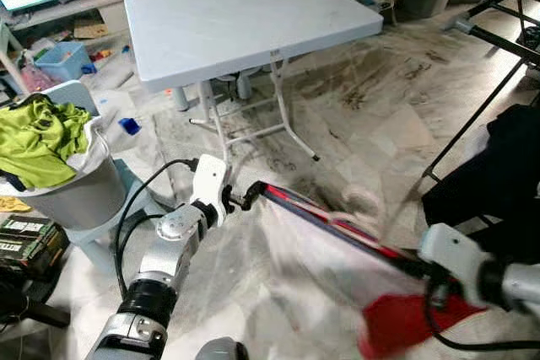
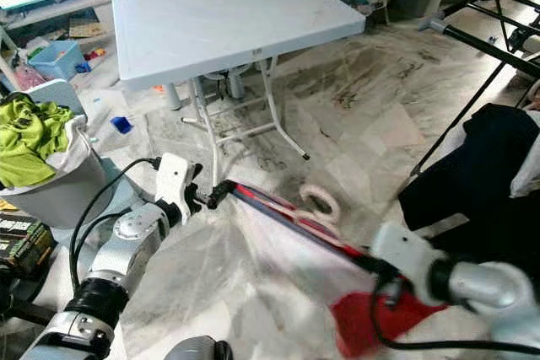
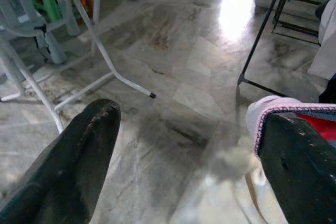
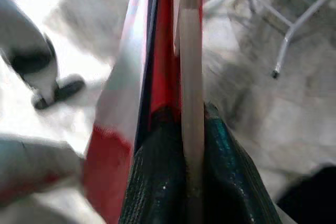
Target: Hang hanger
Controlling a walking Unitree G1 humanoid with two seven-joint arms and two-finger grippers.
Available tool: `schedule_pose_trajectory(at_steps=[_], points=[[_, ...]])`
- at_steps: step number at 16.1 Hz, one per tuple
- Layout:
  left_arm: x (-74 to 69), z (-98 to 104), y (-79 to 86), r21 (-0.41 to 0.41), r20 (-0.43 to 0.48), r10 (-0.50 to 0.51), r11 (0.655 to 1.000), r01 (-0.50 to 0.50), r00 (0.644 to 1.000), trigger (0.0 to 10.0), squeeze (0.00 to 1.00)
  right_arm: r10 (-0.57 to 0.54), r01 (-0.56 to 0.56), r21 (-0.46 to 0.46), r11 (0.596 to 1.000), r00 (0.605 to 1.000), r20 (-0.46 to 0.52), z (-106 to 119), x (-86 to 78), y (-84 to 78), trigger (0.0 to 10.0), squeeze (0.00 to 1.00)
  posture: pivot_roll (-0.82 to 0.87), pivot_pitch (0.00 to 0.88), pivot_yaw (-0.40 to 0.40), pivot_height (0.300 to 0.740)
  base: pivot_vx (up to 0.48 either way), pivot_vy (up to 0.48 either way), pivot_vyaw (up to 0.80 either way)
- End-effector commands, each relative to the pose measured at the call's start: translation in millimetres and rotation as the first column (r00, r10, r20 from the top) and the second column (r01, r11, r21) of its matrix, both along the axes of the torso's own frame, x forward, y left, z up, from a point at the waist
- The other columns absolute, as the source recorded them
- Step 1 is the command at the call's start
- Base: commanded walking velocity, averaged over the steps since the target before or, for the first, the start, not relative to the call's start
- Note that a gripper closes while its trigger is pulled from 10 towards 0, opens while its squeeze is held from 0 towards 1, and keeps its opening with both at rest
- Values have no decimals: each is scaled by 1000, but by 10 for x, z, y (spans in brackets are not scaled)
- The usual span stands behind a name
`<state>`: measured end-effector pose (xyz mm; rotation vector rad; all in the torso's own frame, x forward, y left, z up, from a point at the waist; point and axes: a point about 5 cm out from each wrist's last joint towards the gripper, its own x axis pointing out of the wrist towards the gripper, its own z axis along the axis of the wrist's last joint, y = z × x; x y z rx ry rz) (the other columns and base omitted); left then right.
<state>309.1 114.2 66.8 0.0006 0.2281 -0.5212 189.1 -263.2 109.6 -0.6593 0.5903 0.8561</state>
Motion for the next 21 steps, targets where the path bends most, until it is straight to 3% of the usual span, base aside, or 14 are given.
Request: schedule_pose_trajectory(at_steps=[1,7,10,13,14,16,18,19,20,21], points=[[101,78,366,38,39,169,985,-171,985,10000,0,-58,53,-111,992,997,-41,-13,-58,-237,10000,0,-135,0,94,740,0,0,0],[85,-13,441,80,18,194,977,-195,981,10000,0,-53,52,-42,998,999,-7,519,-89,-466,10000,0,-149,0,100,740,0,0,0],[87,-37,463,91,12,197,976,-198,980,10000,0,-95,95,-11,995,995,37,889,-110,-717,10000,0,-158,0,104,740,0,0,0],[85,-55,469,97,5,194,976,-194,981,10000,0,-58,49,135,990,996,61,1182,-179,-701,10000,0,-161,0,107,740,0,0,0],[84,-63,466,98,1,192,977,-192,981,10000,0,-52,44,123,991,997,60,1221,-188,-720,10000,0,-161,0,108,740,0,0,0],[99,-44,429,84,7,190,978,-190,982,10000,0,-42,37,95,995,998,45,1035,-120,-608,10000,0,-162,0,105,740,0,0,0],[111,26,305,7,26,174,985,-174,984,10000,0,-77,72,85,994,996,51,627,33,-361,10000,0,-146,0,95,740,0,0,0],[87,48,215,-7,35,150,989,-150,988,10000,620,-77,68,119,991,994,75,396,91,-170,10000,0,-130,0,90,740,0,0,0],[67,40,179,-1,35,141,990,-141,989,10000,749,-94,78,149,986,990,106,303,150,-66,10000,0,-127,0,89,740,0,0,0],[60,37,177,20,46,148,989,-149,988,10000,784,-111,89,164,982,985,130,261,195,-11,10000,0,-127,0,89,740,0,0,0]])
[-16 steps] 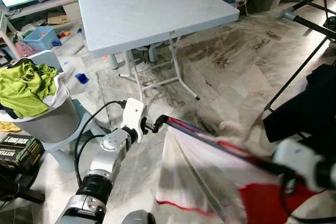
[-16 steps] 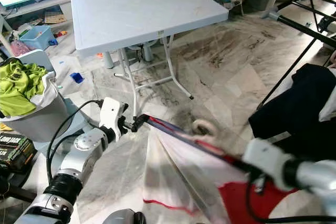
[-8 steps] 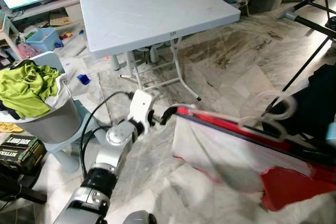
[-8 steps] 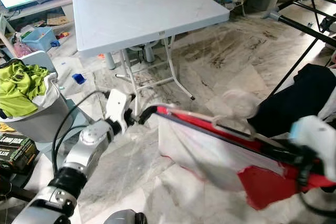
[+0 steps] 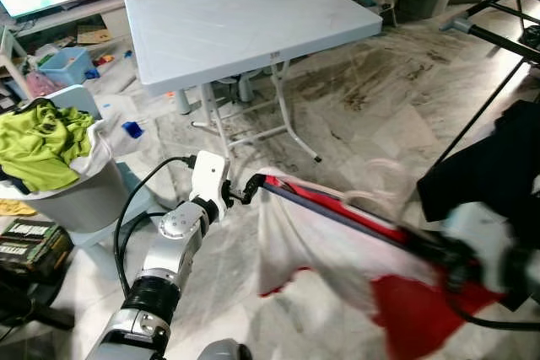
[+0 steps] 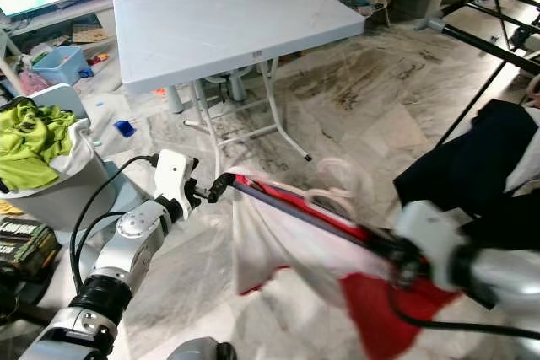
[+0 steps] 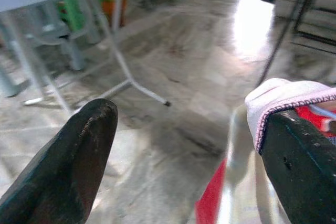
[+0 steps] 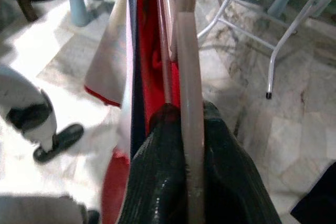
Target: Hang hanger
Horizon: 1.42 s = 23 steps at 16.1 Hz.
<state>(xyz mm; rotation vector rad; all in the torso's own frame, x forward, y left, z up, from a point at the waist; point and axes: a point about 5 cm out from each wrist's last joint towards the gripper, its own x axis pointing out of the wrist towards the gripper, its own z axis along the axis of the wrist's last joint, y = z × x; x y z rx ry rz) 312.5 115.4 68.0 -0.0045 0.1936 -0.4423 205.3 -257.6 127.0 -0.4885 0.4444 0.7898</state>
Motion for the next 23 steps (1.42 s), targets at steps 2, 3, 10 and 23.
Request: schedule_pose_trajectory(at_steps=[2,3,10,23], points=[[31,61,171,79,67,73,994,-78,995,10000,1000,4,-3,-27,1000,999,51,35,73,63,10000,0,-127,0,89,740,0,0,0],[64,90,183,124,98,95,987,-107,991,10000,1000,31,-30,-34,999,999,43,20,88,121,10000,0,-130,0,92,740,0,0,0],[66,284,-165,19,183,-7,1000,4,983,10000,1000,-248,207,180,962,936,249,369,729,341,10000,0,-140,0,100,740,0,0,0],[-3,114,319,70,115,5,997,-13,993,10000,918,126,-133,128,983,990,61,500,170,260,10000,0,-140,0,95,740,0,0,0]])
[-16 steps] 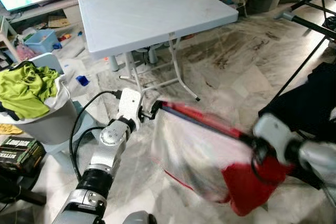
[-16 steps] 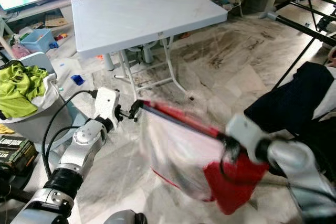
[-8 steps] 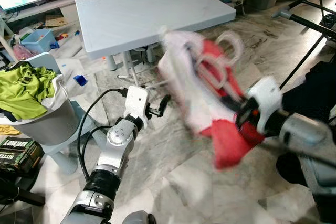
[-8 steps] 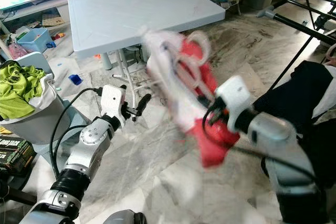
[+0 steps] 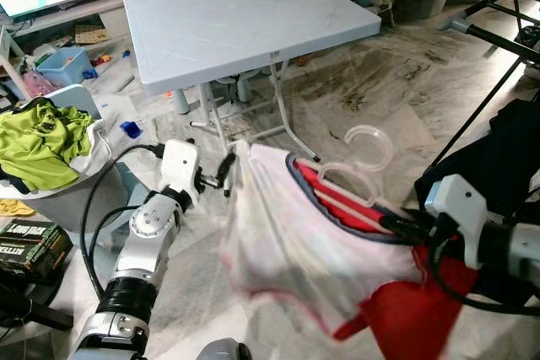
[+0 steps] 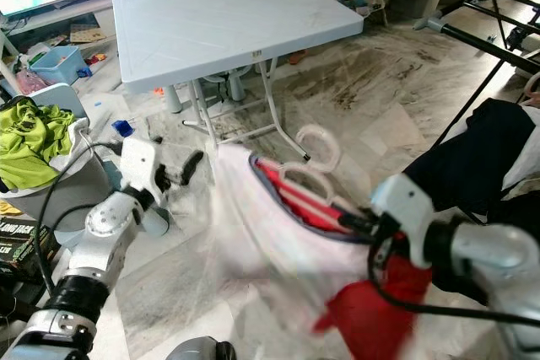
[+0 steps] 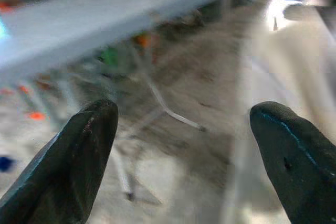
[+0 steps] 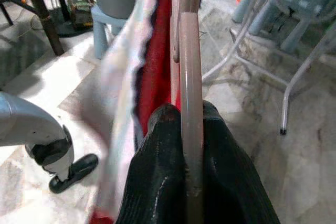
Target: Hang hanger
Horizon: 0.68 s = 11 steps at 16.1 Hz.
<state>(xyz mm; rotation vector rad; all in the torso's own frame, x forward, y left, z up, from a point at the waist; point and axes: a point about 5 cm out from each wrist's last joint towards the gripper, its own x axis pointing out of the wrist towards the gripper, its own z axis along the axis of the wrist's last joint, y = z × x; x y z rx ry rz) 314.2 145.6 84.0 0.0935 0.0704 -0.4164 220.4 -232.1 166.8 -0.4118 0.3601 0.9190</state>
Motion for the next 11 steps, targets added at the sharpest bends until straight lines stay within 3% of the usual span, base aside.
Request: schedule_pose_trajectory(at_steps=[1,3,7,8,9,10,11], points=[[-51,-99,-71,-12,-66,-84,996,84,994,10000,863,30,-32,50,998,998,47,195,61,1,10000,0,-135,0,91,740,0,0,0],[-74,-89,-167,-52,-71,-155,987,151,985,10000,792,73,-76,52,996,996,45,281,66,-7,10000,0,-135,0,91,740,0,0,0],[-99,-62,-280,-105,-75,-268,960,260,960,10000,765,149,-149,79,986,989,1,387,-12,-18,10000,0,-142,0,89,740,0,0,0],[-107,-57,-289,-97,-74,-297,952,290,952,10000,322,174,-171,85,982,984,-25,393,-58,-21,10000,0,-142,0,89,740,0,0,0],[-117,-44,-283,-75,-57,-322,945,317,945,10000,0,191,-186,84,979,980,-51,382,-96,-35,10000,0,-144,0,92,740,0,0,0],[-124,-29,-271,-91,-44,-334,940,330,941,0,0,201,-195,83,977,977,-71,361,-123,-56,10000,0,-144,0,92,740,0,0,0],[-128,-19,-247,-99,-38,-349,934,344,936,0,0,222,-214,80,974,969,-109,331,-176,-80,10000,0,-144,0,92,740,0,0,0]])
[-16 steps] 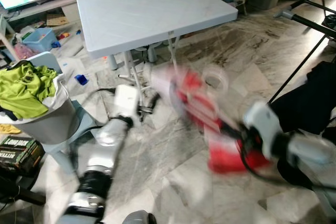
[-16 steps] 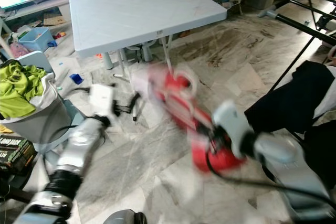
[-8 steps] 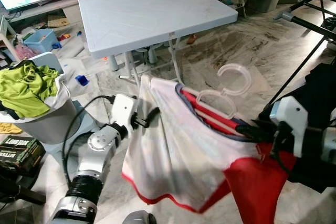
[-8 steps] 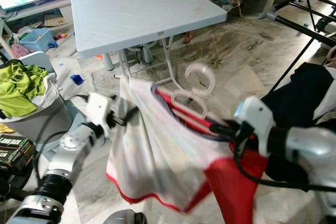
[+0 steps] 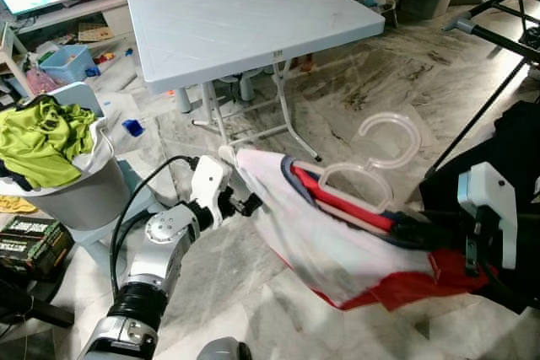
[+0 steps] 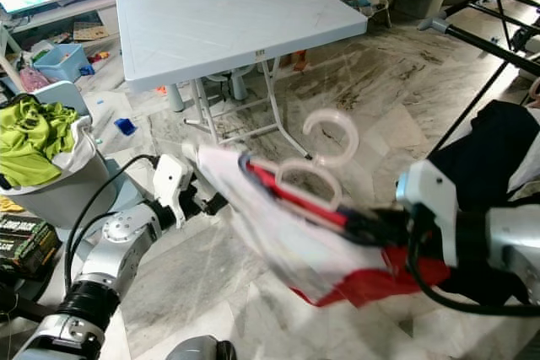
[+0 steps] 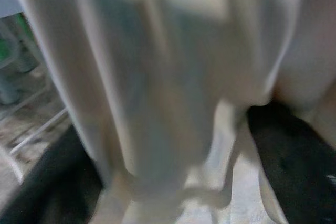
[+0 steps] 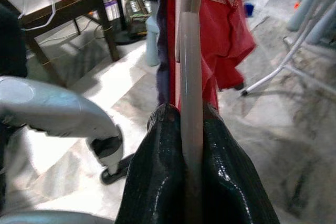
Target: Hang hanger
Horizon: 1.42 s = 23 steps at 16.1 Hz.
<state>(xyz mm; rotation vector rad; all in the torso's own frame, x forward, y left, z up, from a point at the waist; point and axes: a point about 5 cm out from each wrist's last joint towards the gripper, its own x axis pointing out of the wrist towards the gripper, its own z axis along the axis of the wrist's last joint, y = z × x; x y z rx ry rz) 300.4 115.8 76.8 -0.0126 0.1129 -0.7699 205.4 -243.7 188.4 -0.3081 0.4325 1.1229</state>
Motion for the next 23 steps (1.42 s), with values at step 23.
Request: schedule_pose_trajectory(at_steps=[23], points=[[-68,24,264,97,26,-147,985,144,989,0,0,-32,23,-148,989,998,-55,-39,-38,-497,10000,0,-128,0,80,740,0,0,0]])
